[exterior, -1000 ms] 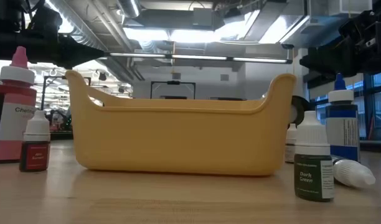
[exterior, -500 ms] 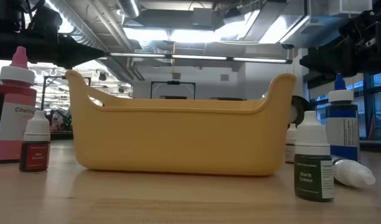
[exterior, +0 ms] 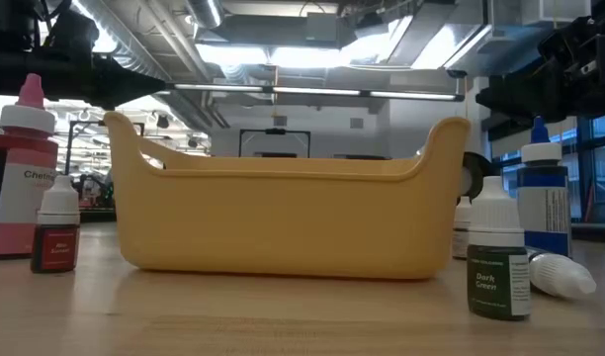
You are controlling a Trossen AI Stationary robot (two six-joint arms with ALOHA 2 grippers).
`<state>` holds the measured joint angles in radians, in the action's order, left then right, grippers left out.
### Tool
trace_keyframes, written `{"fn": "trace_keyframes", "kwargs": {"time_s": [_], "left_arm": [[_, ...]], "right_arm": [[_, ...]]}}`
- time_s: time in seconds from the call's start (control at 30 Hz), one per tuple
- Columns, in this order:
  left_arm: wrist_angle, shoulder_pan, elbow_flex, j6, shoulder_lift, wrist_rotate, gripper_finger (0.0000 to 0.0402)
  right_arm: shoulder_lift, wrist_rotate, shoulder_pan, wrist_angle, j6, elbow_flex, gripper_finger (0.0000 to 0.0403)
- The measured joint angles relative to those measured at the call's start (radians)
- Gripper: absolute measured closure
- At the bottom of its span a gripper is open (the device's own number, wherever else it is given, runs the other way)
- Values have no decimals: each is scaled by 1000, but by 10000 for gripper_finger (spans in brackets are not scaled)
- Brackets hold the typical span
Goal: Pick & Place food coloring
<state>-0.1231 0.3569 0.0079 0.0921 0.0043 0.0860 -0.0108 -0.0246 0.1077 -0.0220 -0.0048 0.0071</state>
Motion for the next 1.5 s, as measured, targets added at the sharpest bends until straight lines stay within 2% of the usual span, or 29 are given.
{"fn": "trace_keyframes", "kwargs": {"time_s": [0.7, 0.93, 1.5], "left_arm": [[0, 0, 0, 0, 0, 0, 390], [0, 0, 0, 0, 0, 0, 392], [-27, 0, 0, -23, 0, 2, 387]], "right_arm": [[0, 0, 0, -3, 1, 0, 337], [0, 0, 0, -3, 49, 0, 337], [0, -61, 0, -12, 83, 0, 337]]}}
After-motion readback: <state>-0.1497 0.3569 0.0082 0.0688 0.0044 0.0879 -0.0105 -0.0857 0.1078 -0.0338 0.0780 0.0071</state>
